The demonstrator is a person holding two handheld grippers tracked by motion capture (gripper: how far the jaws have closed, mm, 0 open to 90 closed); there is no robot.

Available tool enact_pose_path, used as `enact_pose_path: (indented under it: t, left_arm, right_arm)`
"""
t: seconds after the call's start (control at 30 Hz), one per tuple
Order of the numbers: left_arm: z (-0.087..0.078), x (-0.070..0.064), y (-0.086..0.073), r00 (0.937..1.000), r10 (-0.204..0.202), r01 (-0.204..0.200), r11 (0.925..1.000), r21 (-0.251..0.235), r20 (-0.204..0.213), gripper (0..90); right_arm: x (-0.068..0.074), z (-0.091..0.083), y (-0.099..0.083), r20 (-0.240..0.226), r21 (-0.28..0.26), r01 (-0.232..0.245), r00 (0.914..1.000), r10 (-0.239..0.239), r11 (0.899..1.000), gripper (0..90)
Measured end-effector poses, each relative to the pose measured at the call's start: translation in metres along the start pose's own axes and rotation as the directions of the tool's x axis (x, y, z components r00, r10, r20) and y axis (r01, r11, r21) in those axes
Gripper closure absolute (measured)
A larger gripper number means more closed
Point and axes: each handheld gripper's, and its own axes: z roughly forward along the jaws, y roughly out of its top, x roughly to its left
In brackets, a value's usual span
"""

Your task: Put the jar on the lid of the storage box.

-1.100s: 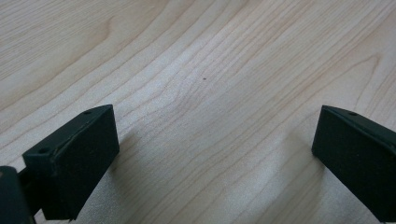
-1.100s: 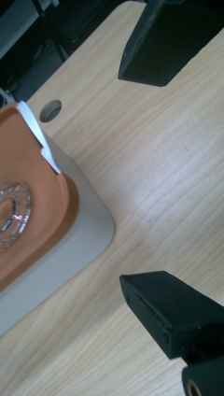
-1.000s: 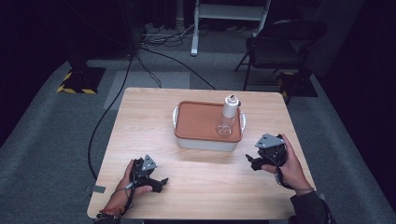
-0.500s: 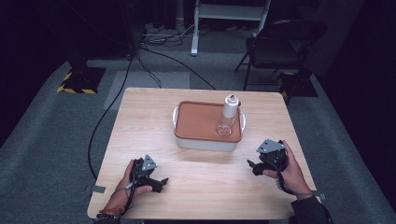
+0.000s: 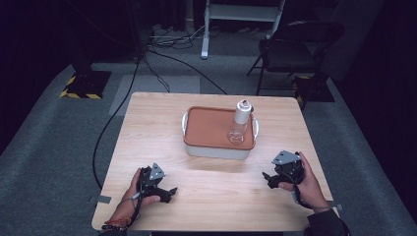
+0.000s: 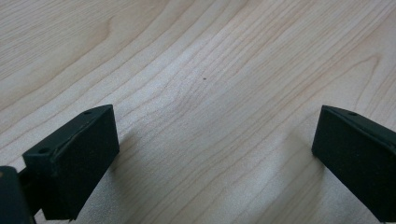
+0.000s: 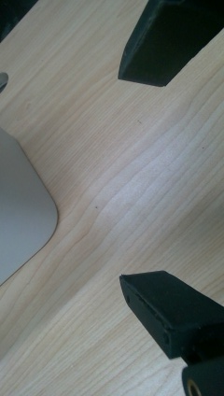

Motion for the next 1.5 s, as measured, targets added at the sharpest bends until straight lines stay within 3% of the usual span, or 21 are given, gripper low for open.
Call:
enact_pose_path:
  t: [0.97,1.5]
  left_arm:
    - [0.0,0.0,0.0,1.0,-0.001,0.001,1.0,0.001,-0.001,0.5]
    - [0.0,0.0,0.0,1.0,-0.002,0.002,1.0,0.0,-0.001,0.5]
  right_arm:
    - [0.003,0.012,-0.029,-0.026,0.026,-0.002,0.9997,0.003,1.0,3.2]
    - [0.005,0.015,-0.053,-0.043,-0.008,-0.072,0.9965,0.072,0.997,3.2]
